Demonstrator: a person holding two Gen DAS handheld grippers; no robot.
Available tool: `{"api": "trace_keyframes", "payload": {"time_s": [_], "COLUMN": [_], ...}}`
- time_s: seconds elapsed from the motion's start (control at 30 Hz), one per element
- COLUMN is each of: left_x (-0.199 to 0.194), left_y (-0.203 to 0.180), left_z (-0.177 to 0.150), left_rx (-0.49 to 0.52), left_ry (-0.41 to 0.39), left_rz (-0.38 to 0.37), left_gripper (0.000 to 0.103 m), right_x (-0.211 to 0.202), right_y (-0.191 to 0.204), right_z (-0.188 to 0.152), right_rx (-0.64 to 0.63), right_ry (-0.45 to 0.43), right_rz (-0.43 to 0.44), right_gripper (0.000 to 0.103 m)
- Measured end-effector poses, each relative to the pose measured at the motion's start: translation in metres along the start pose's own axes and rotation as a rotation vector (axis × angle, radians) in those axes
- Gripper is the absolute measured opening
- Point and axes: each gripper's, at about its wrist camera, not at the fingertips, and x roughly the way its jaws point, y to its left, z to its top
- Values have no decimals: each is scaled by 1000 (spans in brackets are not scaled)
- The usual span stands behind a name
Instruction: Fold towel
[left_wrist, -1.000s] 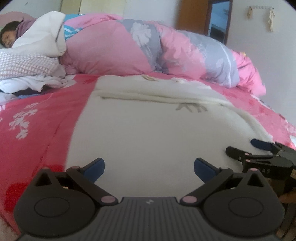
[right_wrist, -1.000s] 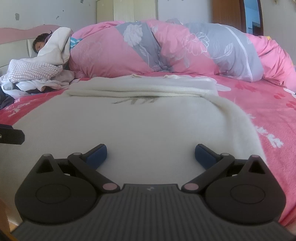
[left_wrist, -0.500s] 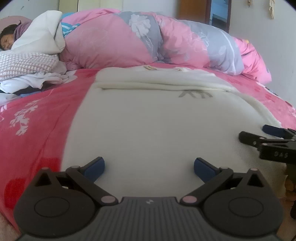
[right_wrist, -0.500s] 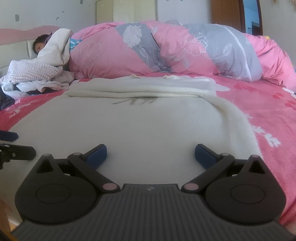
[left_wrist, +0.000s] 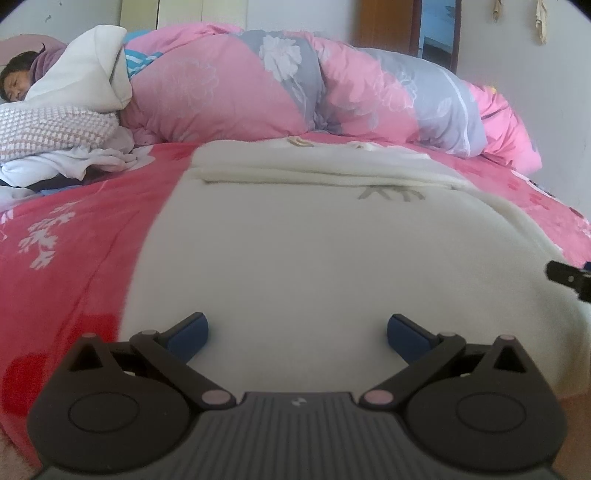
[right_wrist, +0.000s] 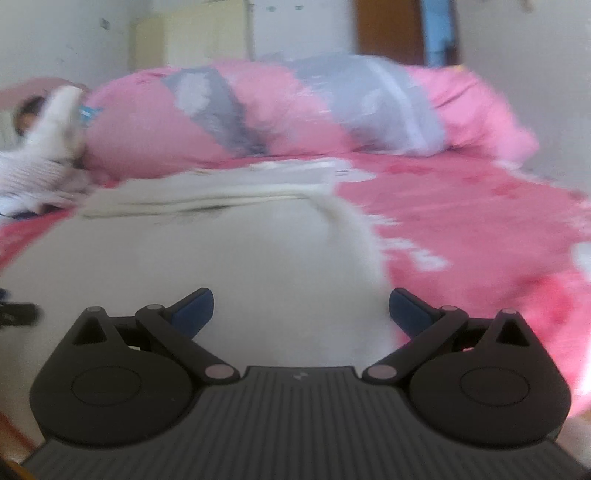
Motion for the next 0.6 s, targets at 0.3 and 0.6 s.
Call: {"api": "trace_keyframes", "payload": {"time_s": [0.3, 0.6], "left_x": [-2, -2], "left_y": [1, 1], "left_z": [0, 0], "left_rx": [-4, -6], "left_ry": [6, 6], "left_rz": [-8, -6], "left_gripper": [103, 103], "right_x": [-21, -17], "right_y": [54, 65], "right_z": [0, -21], "right_rx": [-156, -291], "right_ry": [-59, 47], "right_rz": [213, 334], "right_gripper": [102, 102]}}
